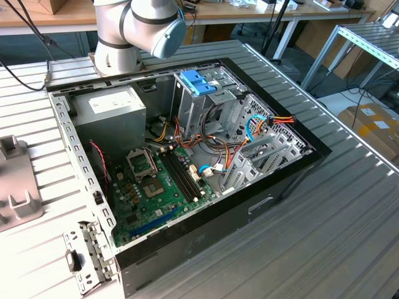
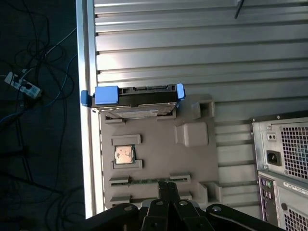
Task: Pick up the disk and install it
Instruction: 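Reach for the disk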
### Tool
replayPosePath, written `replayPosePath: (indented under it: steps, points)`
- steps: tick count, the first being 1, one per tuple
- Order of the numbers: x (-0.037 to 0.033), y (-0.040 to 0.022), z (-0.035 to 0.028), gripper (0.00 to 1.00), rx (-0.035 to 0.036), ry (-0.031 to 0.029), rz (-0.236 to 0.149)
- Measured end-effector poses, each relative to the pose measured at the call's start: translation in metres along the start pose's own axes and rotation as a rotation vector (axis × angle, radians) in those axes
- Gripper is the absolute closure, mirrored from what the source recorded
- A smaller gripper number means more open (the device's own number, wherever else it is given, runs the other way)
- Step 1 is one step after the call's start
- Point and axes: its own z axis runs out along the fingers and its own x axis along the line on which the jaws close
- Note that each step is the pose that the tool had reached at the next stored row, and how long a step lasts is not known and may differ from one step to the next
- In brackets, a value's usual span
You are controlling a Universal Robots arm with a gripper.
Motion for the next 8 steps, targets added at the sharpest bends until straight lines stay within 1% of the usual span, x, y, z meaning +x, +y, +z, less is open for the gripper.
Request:
replayPosePath:
  steps: [8]
  points:
    - [0.0003,0.0033,0.0012,0.89,0.0,0.0,0.0]
